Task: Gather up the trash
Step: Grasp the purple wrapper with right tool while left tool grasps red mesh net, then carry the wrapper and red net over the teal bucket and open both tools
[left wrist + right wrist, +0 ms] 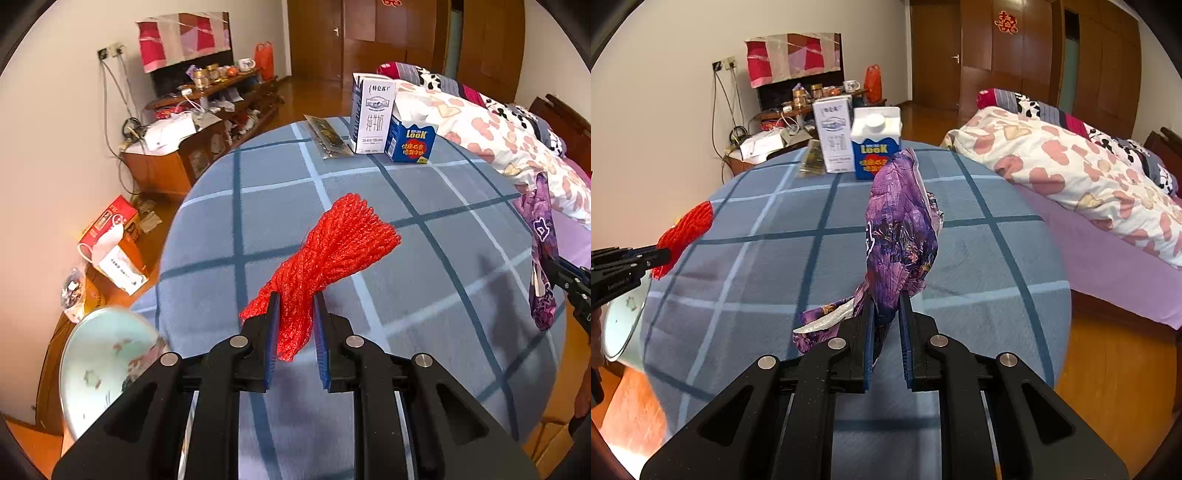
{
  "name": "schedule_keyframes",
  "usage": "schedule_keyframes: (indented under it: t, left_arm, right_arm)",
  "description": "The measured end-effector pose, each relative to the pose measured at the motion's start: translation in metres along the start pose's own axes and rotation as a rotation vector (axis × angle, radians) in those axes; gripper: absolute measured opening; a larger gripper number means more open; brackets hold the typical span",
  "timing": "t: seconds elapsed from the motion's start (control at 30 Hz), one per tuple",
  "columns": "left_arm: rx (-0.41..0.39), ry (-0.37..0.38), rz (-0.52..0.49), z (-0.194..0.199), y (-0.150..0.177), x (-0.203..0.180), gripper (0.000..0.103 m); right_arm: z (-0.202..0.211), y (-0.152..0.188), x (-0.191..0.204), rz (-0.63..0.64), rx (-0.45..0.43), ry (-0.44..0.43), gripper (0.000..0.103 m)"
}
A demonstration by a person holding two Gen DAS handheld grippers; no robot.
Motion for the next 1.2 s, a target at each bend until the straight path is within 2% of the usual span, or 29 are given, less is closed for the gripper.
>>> schedule_keyframes:
  t: [0.53, 0.93, 1.2]
  left_arm:
    - [-0.060, -0.033, 0.044, 0.059, 0.051, 0.009, 0.018]
    - [-0.075, -0.060, 0.094, 0.078, 0.074, 0.038, 0.018]
    - [-0.083, -0.085, 0.127, 0.084, 0.083, 0.056, 0.018]
  right_arm:
    - [0.040, 0.027, 0.054, 0.020, -0.038, -0.067, 0.013]
    - [0.052, 0.032, 0.092, 0.066, -0.048, -0.107, 0.013]
    - [0.051, 0.030, 0.132, 0.114, -0.056, -0.155, 0.013]
Point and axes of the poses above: each gripper's, at about its wrist camera, not at the fingertips, and z roughly against the way its jaws point, x to its left, y to its underside, the point moved 3 cm from there along -z, roughly the way its jaws point, and after that the axes turned 5 degrees about z, right-handed, at the moved point
